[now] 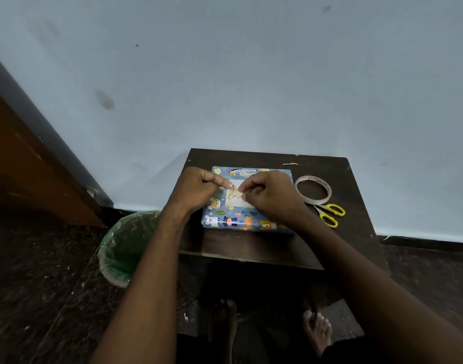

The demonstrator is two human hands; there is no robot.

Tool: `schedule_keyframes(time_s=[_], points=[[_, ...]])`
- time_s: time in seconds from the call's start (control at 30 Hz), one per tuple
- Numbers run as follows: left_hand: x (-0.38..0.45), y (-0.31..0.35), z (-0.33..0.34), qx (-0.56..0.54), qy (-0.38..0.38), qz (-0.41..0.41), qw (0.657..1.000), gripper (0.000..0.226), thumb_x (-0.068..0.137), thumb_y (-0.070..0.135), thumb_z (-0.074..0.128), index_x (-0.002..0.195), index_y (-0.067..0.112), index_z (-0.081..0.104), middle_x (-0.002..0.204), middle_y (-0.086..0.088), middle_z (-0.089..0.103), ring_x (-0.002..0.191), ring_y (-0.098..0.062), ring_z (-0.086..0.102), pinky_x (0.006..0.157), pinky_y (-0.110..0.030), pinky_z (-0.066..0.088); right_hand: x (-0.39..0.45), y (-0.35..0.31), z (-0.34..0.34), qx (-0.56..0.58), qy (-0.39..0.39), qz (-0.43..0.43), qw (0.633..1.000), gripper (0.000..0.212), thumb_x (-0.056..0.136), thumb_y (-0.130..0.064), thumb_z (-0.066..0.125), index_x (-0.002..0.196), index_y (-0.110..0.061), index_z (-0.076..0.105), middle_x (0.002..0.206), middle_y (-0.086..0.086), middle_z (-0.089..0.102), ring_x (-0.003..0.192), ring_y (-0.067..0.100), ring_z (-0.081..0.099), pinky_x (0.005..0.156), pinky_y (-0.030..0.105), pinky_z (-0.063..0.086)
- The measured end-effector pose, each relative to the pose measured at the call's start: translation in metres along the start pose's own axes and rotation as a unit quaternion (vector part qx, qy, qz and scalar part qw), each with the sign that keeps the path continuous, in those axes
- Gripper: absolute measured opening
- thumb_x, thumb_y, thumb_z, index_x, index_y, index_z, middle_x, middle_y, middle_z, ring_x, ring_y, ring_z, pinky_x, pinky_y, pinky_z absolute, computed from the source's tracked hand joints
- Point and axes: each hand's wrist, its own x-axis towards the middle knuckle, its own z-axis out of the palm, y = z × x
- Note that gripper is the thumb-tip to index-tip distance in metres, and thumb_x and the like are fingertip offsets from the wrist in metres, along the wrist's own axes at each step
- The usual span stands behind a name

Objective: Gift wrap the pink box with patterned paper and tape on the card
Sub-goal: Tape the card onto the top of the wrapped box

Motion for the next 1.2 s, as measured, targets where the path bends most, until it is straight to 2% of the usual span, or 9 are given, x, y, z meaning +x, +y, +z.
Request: schedule_keyframes(time_s=[0.07, 0.13, 0.2, 0.4, 0.57, 0.7, 0.9, 1.03, 1.2], points=[[-0.003, -0.002, -0.004, -0.021, -0.012, -0.010, 1.000, 0.047, 0.092, -0.007, 0.058, 0.077, 0.027, 0.087, 0.087, 0.000, 0.083, 0.095, -0.038, 0.077, 0.085, -0.046, 0.066, 0.000, -0.004, 0.007, 0.039, 0.007, 0.006, 0.999, 0.015, 0.089, -0.007, 0.072, 0.093, -0.017, 0.082, 0.056, -0.015, 0.064, 0.050, 0.004, 0.053, 0.055, 0.014, 0.041], [-0.008, -0.003, -0.007, -0.036, -0.024, -0.012, 0.999, 0.048, 0.094, -0.010, 0.057, 0.078, 0.025, 0.086, 0.086, 0.003, 0.083, 0.089, -0.022, 0.080, 0.076, -0.027, 0.065, 0.003, -0.006, 0.006, 0.102, 0.009, 0.025, 0.994, 0.012, 0.093, -0.010, 0.073, 0.099, -0.016, 0.081, 0.061, -0.014, 0.067, 0.054, 0.000, 0.057, 0.060, 0.012, 0.044], [-0.010, -0.003, -0.009, -0.034, -0.035, -0.005, 0.999, 0.046, 0.093, -0.012, 0.055, 0.083, 0.021, 0.086, 0.087, 0.003, 0.083, 0.086, -0.015, 0.080, 0.073, -0.021, 0.062, 0.004, -0.010, 0.005, 0.137, -0.006, 0.028, 0.990, 0.010, 0.094, -0.012, 0.074, 0.100, -0.014, 0.081, 0.064, -0.014, 0.070, 0.055, -0.001, 0.058, 0.059, 0.011, 0.043], [-0.006, -0.003, -0.011, -0.002, -0.043, 0.024, 0.999, 0.051, 0.090, -0.011, 0.053, 0.082, 0.027, 0.087, 0.089, 0.004, 0.083, 0.092, -0.021, 0.079, 0.090, -0.039, 0.065, 0.005, -0.015, 0.013, 0.114, 0.018, 0.023, 0.993, 0.003, 0.088, -0.013, 0.082, 0.090, -0.010, 0.082, 0.050, -0.028, 0.058, 0.046, -0.002, 0.054, 0.051, 0.008, 0.034], [-0.007, 0.000, -0.013, 0.015, -0.043, 0.025, 0.999, 0.052, 0.090, -0.011, 0.052, 0.081, 0.028, 0.086, 0.088, 0.009, 0.082, 0.088, -0.010, 0.078, 0.078, -0.027, 0.062, 0.007, -0.014, 0.020, 0.084, 0.035, 0.019, 0.996, 0.005, 0.086, -0.018, 0.084, 0.083, -0.015, 0.080, 0.057, -0.017, 0.067, 0.050, 0.000, 0.058, 0.053, 0.012, 0.041], [-0.006, -0.002, -0.014, 0.026, -0.036, 0.025, 0.999, 0.049, 0.088, -0.010, 0.052, 0.083, 0.024, 0.087, 0.088, 0.008, 0.082, 0.091, -0.016, 0.078, 0.084, -0.032, 0.064, 0.010, -0.013, 0.023, 0.052, 0.030, 0.013, 0.998, 0.004, 0.087, -0.015, 0.080, 0.083, -0.016, 0.078, 0.070, -0.007, 0.074, 0.061, 0.009, 0.067, 0.060, 0.025, 0.056], [-0.008, 0.002, -0.014, 0.018, -0.048, 0.026, 0.998, 0.049, 0.094, -0.007, 0.057, 0.080, 0.031, 0.085, 0.085, 0.011, 0.082, 0.087, -0.007, 0.077, 0.074, -0.017, 0.059, 0.009, -0.012, 0.021, 0.069, 0.038, -0.012, 0.997, 0.009, 0.085, -0.020, 0.083, 0.093, -0.020, 0.078, 0.082, -0.010, 0.075, 0.068, 0.008, 0.069, 0.065, 0.023, 0.057], [-0.007, 0.004, -0.013, -0.004, -0.058, 0.017, 0.998, 0.048, 0.096, -0.006, 0.058, 0.078, 0.030, 0.085, 0.087, 0.010, 0.082, 0.090, -0.009, 0.078, 0.078, -0.021, 0.063, 0.007, -0.016, 0.022, 0.019, 0.071, -0.022, 0.997, 0.011, 0.083, -0.021, 0.086, 0.079, -0.028, 0.079, 0.077, -0.014, 0.073, 0.066, 0.005, 0.067, 0.061, 0.018, 0.050], [-0.007, 0.004, -0.011, -0.053, -0.062, -0.009, 0.997, 0.051, 0.098, -0.007, 0.057, 0.074, 0.028, 0.085, 0.091, 0.003, 0.083, 0.091, -0.014, 0.080, 0.082, -0.028, 0.065, 0.008, -0.017, 0.022, -0.012, 0.094, -0.044, 0.995, 0.011, 0.082, -0.019, 0.085, 0.079, -0.026, 0.076, 0.080, -0.013, 0.071, 0.068, 0.006, 0.066, 0.064, 0.026, 0.054]])
